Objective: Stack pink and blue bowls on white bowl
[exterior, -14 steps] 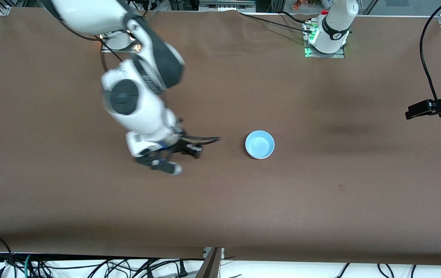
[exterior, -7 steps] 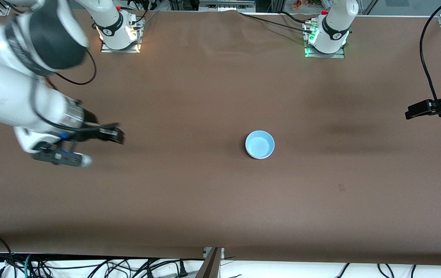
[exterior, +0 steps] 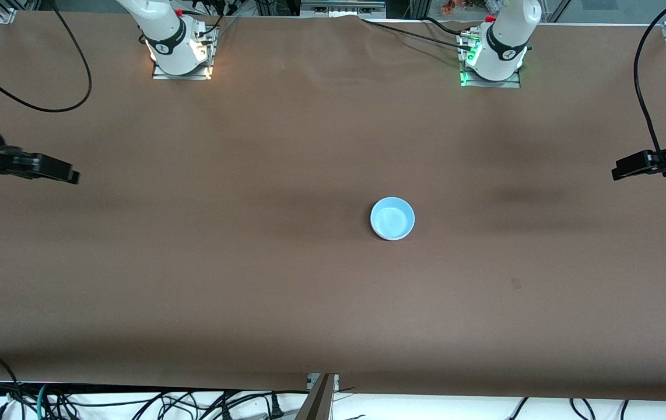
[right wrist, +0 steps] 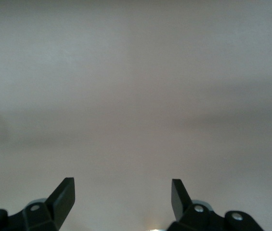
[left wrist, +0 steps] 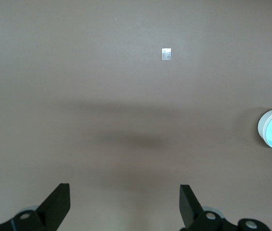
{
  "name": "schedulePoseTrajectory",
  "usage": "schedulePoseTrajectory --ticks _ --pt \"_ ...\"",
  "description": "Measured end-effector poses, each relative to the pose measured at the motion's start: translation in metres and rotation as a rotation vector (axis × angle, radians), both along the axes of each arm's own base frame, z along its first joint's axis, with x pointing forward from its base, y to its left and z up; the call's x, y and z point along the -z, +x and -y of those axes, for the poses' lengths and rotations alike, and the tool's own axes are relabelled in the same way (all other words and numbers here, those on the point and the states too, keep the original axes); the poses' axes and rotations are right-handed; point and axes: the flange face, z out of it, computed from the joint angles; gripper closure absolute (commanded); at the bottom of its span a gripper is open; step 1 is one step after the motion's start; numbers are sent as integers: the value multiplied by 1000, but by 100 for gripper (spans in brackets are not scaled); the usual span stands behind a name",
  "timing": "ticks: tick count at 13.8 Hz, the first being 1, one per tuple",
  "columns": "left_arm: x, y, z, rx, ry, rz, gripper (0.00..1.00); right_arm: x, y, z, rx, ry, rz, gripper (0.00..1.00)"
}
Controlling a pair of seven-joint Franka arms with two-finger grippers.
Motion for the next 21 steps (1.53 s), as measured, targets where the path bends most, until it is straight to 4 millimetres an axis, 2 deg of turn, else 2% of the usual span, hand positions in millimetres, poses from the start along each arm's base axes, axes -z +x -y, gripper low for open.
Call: schedulePoseTrajectory --ticks 2,4,7,10,13,15,17,21 --pt "0 0 0 0 0 0 0 -12 -9 11 17 -11 0 13" --pt "0 0 0 0 0 0 0 -25 -22 9 15 -19 2 14" --pt "0 0 0 0 0 0 0 -30 -39 3 27 -34 -10 17" --pt "0 0 0 0 0 0 0 -17 -56 -8 32 -52 43 17" --pt "0 0 0 0 0 -1 0 4 -93 -15 38 -79 95 17" --pt "0 0 0 0 0 -1 0 10 -111 -9 53 -89 99 15" --pt "0 0 0 0 0 -1 0 12 -115 4 72 -91 101 12" --pt "1 0 0 0 0 -1 0 18 -106 31 64 -82 114 11"
